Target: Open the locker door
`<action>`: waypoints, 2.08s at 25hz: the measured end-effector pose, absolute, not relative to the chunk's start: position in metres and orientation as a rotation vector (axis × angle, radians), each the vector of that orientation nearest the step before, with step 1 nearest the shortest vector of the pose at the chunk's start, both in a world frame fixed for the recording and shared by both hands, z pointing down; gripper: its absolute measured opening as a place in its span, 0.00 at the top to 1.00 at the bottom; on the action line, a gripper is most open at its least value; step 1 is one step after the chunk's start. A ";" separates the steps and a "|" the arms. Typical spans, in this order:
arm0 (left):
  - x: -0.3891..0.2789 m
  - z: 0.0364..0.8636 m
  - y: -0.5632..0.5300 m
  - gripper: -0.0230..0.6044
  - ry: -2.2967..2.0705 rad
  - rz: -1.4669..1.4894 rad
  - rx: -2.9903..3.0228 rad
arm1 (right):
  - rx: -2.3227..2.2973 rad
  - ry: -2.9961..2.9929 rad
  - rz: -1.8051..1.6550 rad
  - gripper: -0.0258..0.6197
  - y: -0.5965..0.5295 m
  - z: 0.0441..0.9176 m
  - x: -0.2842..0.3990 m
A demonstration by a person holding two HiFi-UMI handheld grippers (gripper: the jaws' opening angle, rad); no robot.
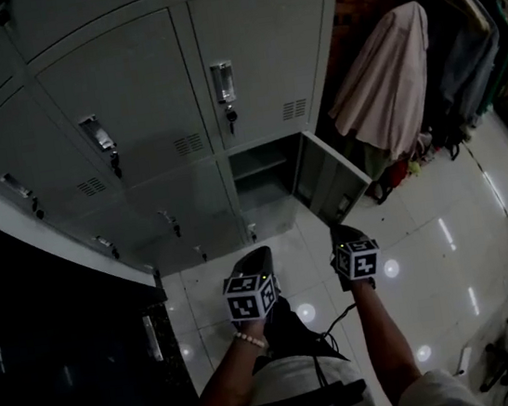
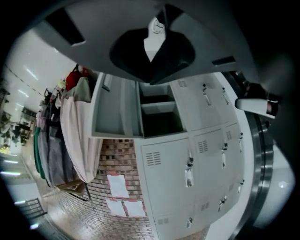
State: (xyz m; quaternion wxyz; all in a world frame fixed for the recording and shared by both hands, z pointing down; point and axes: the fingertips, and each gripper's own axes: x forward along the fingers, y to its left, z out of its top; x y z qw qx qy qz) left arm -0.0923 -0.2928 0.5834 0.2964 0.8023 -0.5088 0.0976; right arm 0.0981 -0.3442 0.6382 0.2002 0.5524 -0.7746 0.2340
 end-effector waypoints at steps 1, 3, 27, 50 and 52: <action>-0.095 0.576 -0.287 0.97 -1.361 0.244 2.136 | 1.523 -2.195 0.646 0.95 -0.338 0.626 0.087; -0.099 0.562 -0.276 0.97 -1.376 0.211 2.139 | 1.486 -2.256 0.613 0.95 -0.326 0.601 0.067; -0.095 0.450 -0.197 0.97 -1.594 0.014 2.062 | 0.967 -2.726 0.459 0.95 -0.217 0.428 -0.009; 0.010 0.424 -0.157 0.97 -1.607 0.053 2.123 | 0.969 -2.787 0.435 0.95 -0.170 0.402 0.078; 0.011 0.423 -0.156 0.97 -1.609 0.055 2.123 | 0.965 -2.787 0.425 0.95 -0.169 0.401 0.078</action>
